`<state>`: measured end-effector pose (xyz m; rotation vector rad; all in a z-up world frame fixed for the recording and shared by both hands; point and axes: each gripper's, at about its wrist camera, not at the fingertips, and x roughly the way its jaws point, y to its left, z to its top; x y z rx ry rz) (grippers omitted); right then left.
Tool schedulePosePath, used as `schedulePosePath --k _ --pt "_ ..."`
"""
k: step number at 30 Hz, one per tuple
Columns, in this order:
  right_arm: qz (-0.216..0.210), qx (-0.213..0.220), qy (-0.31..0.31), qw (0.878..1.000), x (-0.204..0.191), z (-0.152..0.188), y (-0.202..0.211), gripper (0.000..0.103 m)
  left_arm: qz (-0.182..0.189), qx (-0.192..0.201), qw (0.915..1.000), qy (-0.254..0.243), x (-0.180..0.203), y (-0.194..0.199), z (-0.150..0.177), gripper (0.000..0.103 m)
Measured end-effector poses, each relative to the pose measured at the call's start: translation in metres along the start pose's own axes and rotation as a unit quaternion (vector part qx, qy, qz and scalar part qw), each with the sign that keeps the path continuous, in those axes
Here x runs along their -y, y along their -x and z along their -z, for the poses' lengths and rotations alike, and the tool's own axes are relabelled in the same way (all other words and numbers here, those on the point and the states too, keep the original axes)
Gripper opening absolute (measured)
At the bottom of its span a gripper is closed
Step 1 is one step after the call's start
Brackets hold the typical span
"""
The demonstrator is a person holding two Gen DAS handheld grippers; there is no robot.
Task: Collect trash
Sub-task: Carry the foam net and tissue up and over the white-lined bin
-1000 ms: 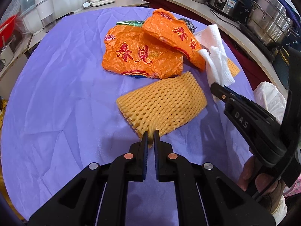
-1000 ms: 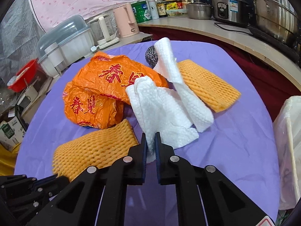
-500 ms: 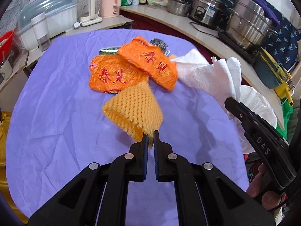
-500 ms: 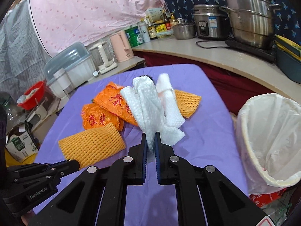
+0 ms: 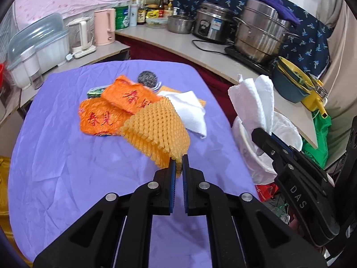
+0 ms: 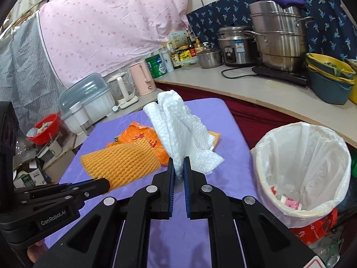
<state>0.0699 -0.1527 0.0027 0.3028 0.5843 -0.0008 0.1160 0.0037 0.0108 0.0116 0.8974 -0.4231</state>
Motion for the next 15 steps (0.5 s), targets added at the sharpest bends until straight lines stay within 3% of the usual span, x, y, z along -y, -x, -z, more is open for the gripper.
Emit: schedulePosePath --k 15 --pt "0.082 0.029 -0.040 0.995 0.080 -0.009 0.035 0.008 0.041 0.011 0.9969 -0.067 0.087 -0.011 -0.019 0.005"
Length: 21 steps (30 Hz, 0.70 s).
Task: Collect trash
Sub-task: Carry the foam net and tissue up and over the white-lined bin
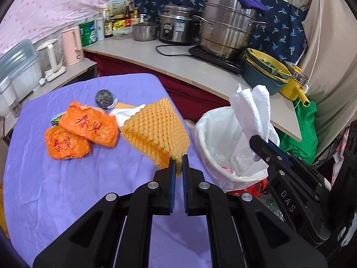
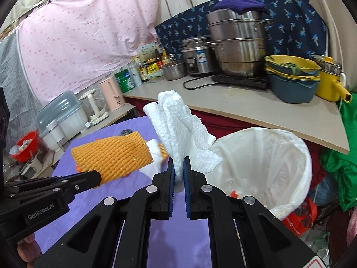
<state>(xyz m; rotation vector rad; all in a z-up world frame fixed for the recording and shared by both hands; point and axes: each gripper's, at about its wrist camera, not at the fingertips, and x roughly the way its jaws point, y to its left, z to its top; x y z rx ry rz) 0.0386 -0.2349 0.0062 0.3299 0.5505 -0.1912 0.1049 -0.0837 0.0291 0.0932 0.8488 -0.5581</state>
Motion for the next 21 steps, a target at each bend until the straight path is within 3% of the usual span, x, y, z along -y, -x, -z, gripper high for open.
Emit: schedulePosePath --k 9,21 --pt "0.056 -0.012 -0.044 0.997 0.067 0.000 -0.005 0.008 0.028 -0.005 0.9989 -0.037 0.051 -0.023 -0.015 0.005" --pt "0.077 -0.035 -0.075 0.994 0.114 0.010 -0.029 0.008 0.052 -0.025 0.9958 -0.070 0.106 -0.066 -0.020 0.005"
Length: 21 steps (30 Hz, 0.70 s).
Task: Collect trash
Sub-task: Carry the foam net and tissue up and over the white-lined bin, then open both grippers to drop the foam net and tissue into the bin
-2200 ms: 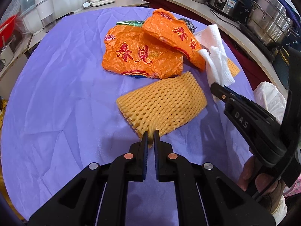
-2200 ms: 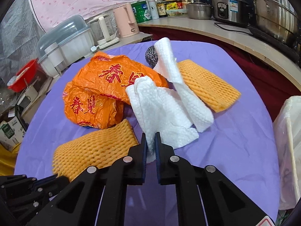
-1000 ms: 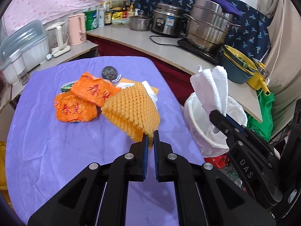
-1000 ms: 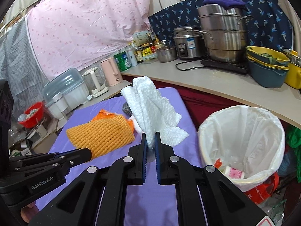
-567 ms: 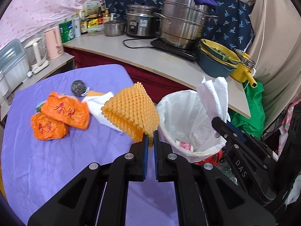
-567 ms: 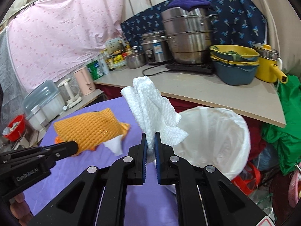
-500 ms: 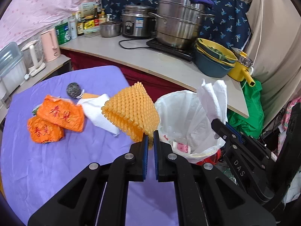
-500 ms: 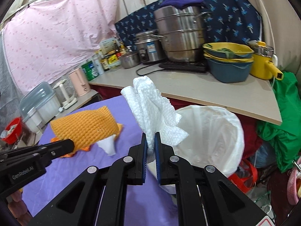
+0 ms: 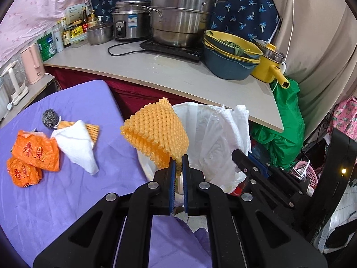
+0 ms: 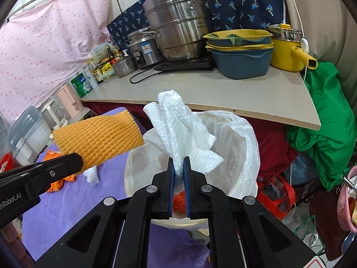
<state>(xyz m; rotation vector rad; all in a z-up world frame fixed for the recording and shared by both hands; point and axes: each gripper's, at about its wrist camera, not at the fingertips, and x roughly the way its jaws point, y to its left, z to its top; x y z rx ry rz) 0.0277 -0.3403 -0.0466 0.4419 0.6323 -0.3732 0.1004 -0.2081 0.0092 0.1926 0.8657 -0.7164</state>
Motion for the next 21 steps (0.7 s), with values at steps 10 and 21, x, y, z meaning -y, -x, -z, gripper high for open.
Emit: schedulePosePath --k 10,21 --pt "0.002 -0.010 -0.016 1.000 0.021 -0.003 -0.023 0.008 -0.003 -0.020 0.9997 -0.012 0.015 -0.035 -0.005 0.005" --pt "0.008 -0.011 -0.029 0.999 0.031 -0.007 -0.038 0.014 -0.011 -0.036 0.9992 -0.012 0.018 -0.061 -0.006 0.007"
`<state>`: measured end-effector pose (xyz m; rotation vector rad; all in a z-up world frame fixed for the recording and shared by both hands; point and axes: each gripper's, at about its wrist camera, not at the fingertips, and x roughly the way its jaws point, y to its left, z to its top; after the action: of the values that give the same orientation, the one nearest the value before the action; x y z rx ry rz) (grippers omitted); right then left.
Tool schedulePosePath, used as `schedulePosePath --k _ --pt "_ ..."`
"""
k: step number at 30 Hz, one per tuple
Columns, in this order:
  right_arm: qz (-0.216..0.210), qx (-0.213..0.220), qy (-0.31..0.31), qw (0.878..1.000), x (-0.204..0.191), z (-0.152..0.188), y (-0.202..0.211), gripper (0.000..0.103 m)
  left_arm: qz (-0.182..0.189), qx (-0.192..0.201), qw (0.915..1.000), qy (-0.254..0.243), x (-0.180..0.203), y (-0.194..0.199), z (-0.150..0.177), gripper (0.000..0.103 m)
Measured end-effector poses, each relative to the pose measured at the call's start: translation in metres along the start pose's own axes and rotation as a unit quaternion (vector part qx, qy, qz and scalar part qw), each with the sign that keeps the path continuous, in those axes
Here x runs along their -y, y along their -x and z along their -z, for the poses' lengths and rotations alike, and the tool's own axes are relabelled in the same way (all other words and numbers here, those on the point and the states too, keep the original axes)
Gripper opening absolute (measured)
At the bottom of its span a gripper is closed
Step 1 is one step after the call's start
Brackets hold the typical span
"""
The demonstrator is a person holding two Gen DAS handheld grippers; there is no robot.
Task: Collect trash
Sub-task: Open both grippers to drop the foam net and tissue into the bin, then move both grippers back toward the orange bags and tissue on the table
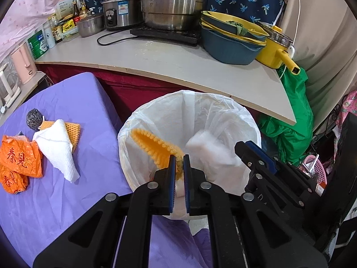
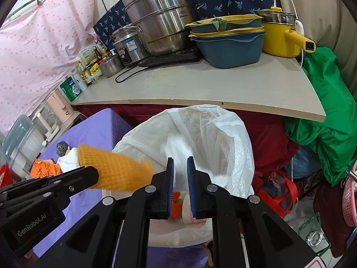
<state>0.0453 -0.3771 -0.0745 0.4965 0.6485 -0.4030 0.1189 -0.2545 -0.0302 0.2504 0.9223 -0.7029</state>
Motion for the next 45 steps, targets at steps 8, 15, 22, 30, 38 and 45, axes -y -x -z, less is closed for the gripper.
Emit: schedulePosePath --k 8,15,22,30,38,45 --pt "0.009 0.016 0.003 1.000 -0.005 -0.003 0.006 0.032 -0.017 0.007 0.9998 0.010 -0.007 -0.001 -0.001 0.037" --pt "0.011 0.028 0.010 0.999 -0.015 -0.007 0.016 0.047 -0.028 0.018 0.9990 0.029 -0.025 0.011 -0.001 0.039" --pt "0.008 0.042 0.027 0.999 -0.039 -0.007 0.029 0.058 -0.055 0.040 0.9965 0.048 -0.047 0.031 0.004 0.056" --pt "-0.005 0.044 0.052 0.998 -0.076 0.000 0.037 0.064 -0.095 0.059 0.9903 0.083 -0.089 0.058 0.019 0.067" --pt "-0.022 0.041 0.081 0.996 -0.117 0.014 0.040 0.069 -0.126 0.065 0.9824 0.121 -0.133 0.076 0.039 0.072" --pt "-0.037 0.039 0.095 0.994 -0.150 0.025 0.039 0.080 -0.156 0.066 0.9747 0.146 -0.168 0.089 0.062 0.075"
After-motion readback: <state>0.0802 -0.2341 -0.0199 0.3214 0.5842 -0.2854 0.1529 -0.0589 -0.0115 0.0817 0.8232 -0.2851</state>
